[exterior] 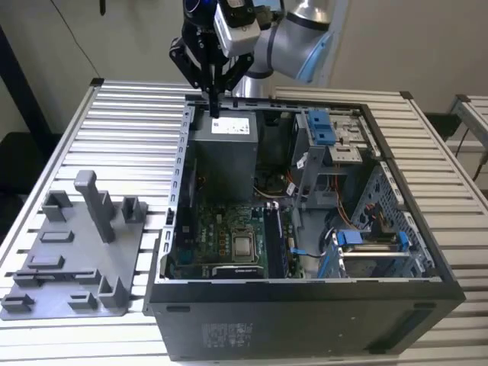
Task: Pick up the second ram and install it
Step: 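Reach for the second ram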
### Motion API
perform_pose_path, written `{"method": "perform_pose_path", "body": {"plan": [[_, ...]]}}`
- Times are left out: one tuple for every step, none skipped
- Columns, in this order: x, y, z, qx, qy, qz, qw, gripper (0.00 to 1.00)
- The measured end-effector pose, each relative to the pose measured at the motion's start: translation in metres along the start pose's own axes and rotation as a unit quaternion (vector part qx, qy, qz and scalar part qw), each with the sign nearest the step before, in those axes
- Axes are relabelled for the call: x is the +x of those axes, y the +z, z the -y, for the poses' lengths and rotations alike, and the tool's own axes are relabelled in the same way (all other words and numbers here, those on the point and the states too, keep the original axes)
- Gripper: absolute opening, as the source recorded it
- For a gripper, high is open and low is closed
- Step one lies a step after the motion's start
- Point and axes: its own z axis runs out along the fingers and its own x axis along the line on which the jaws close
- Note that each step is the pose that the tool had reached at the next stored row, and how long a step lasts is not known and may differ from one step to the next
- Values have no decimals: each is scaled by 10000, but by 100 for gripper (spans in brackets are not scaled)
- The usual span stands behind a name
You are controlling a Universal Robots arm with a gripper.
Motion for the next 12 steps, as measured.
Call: {"method": "perform_pose_path", "body": {"plan": [[13, 0, 1, 0, 0, 0, 10000, 11], [27, -1, 2, 0, 0, 0, 10000, 11], [41, -1, 3, 0, 0, 0, 10000, 11], [55, -1, 4, 0, 0, 0, 10000, 11], [69, -1, 5, 0, 0, 0, 10000, 11], [83, -2, 6, 0, 0, 0, 10000, 11], [94, -2, 7, 0, 0, 0, 10000, 11], [106, -3, 7, 0, 0, 0, 10000, 11], [117, -3, 8, 0, 0, 0, 10000, 11], [129, -3, 9, 0, 0, 0, 10000, 11], [140, -3, 10, 0, 0, 0, 10000, 11], [153, -3, 11, 0, 0, 0, 10000, 11]]}}
